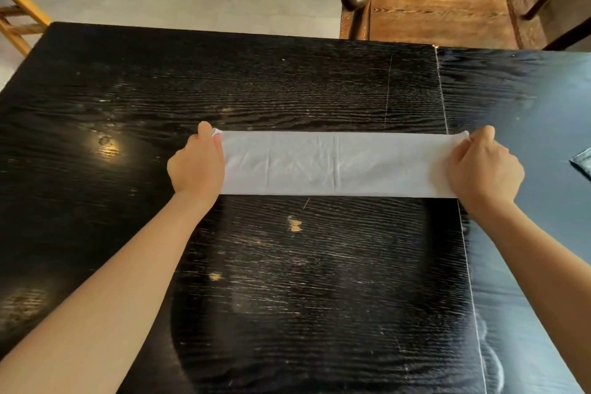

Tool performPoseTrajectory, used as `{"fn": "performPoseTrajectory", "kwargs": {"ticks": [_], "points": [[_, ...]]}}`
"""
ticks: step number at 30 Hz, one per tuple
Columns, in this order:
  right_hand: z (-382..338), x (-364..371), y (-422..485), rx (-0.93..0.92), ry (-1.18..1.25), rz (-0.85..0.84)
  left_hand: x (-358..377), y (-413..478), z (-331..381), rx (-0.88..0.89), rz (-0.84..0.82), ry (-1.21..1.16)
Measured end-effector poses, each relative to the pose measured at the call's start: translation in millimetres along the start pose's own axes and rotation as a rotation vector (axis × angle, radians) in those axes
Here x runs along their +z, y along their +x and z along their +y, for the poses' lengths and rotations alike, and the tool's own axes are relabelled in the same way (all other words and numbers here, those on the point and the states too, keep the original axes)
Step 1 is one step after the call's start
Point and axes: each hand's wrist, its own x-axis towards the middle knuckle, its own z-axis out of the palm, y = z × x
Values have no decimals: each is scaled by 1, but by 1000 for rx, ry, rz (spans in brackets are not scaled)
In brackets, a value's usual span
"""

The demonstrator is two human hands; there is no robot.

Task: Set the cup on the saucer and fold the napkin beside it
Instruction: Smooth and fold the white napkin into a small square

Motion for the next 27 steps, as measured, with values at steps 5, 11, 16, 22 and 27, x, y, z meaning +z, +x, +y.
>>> {"fn": "performPoseTrajectory", "kwargs": {"ticks": [5,11,16,22,27], "points": [[4,5,-3,20,17,-45,1,-1,-2,8,0,-18],[5,6,-7,40,69,-32,0,0,-8,32,-1,-53],[5,3,-10,41,90,-18,-1,-1,-8,35,4,-65],[3,6,-7,20,23,-41,0,0,-7,71,-9,10],[3,8,-8,18,1,-33,-1,-2,-2,52,-29,68]]}}
